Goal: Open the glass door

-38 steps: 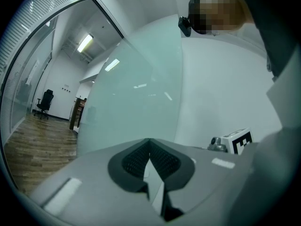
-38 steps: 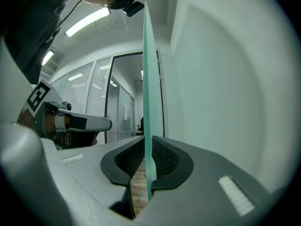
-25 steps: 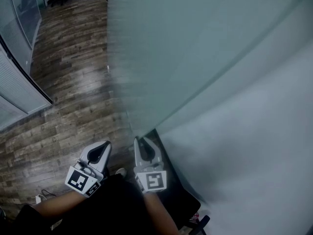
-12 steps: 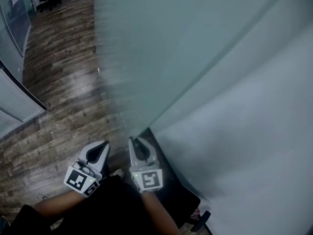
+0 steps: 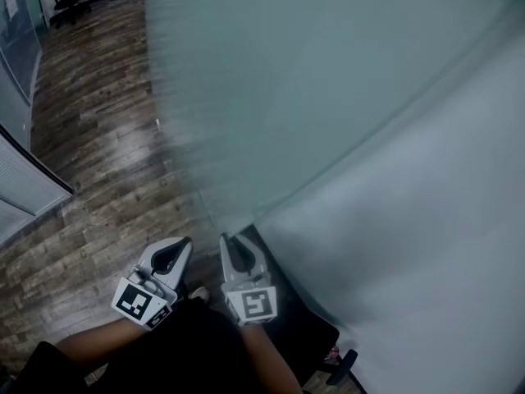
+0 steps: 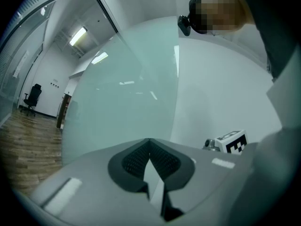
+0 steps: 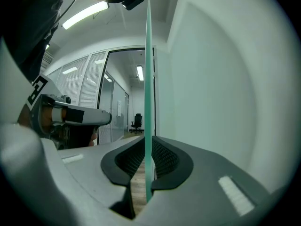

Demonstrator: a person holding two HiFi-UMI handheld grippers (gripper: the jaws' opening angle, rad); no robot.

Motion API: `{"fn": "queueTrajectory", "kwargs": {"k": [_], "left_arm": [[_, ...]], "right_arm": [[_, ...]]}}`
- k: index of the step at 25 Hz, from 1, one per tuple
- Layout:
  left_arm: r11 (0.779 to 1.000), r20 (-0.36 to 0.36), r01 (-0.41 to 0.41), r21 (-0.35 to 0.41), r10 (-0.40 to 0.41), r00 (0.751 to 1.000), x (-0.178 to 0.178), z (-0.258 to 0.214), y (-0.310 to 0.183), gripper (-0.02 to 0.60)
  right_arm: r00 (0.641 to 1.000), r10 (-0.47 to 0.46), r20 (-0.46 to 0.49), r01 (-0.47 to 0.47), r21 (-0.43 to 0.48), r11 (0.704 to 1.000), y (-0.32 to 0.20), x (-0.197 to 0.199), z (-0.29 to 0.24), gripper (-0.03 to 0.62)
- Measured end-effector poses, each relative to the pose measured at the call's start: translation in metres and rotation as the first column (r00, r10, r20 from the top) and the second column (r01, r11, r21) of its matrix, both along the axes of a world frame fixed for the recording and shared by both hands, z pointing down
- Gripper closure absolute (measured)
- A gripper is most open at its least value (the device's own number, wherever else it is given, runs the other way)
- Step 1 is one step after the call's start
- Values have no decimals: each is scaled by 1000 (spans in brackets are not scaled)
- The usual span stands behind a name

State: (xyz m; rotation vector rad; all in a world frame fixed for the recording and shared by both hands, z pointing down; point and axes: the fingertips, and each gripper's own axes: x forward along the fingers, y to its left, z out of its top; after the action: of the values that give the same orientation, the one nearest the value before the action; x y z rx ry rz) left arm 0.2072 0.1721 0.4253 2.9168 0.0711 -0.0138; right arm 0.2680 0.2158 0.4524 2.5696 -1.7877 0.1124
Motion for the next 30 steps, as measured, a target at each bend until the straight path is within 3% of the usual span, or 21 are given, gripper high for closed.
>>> {"fn": "queueTrajectory", "kwargs": {"k": [7,12,24,30], "left_arm": [[995,2,-102,-4,102,995,7,-3,0,583],[990,15,-144,-3,144,989,11,6,-10,583],[959,40,-281,-21,282,959,11,26,-14,583],[969,33,-245,-33,246,969,18,21,-24,583]], "right_arm": [[998,65,12,-65,-15,998,3,8,-2,546],[993,115,35,-112,-60,992,16,17,24,543],[970,240,43,-236,-86,968,37,33,32,531],[961,269,65,-262,-99,960,43,46,27,528]]}}
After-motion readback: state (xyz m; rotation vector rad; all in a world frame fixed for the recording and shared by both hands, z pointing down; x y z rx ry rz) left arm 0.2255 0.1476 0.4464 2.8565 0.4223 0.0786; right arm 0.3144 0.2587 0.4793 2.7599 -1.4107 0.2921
